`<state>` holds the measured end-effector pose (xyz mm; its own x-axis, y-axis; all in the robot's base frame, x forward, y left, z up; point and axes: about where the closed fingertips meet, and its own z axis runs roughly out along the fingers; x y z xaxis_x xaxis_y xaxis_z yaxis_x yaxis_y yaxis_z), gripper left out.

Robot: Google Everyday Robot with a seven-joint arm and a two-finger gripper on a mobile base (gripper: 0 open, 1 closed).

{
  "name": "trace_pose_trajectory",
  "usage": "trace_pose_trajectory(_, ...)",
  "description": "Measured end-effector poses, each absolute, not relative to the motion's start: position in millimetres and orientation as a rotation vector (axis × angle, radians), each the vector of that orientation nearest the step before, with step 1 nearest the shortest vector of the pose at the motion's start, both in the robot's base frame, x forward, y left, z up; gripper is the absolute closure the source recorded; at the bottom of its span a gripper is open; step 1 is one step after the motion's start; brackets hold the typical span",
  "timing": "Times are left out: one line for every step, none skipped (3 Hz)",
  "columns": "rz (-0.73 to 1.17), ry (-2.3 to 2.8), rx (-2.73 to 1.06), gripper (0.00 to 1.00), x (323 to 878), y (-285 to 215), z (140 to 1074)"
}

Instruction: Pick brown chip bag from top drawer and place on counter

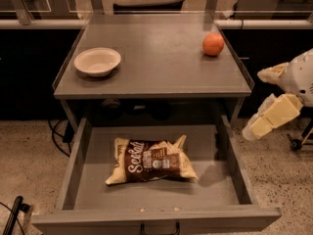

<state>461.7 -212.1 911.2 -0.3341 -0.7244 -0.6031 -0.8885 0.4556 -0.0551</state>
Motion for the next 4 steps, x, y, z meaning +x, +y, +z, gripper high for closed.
trace_pose_trajectory(0.549, 2.124, -1.242, 0.0, 465, -188, 889)
trace_pose_trajectory(0.624, 2.102, -1.244, 0.0, 463, -143, 880)
trace_pose_trajectory(0.624, 2.102, -1.244, 0.0, 463, -143, 880)
trace_pose_trajectory(0.606, 2.094, -1.275, 0.0, 451, -129, 861)
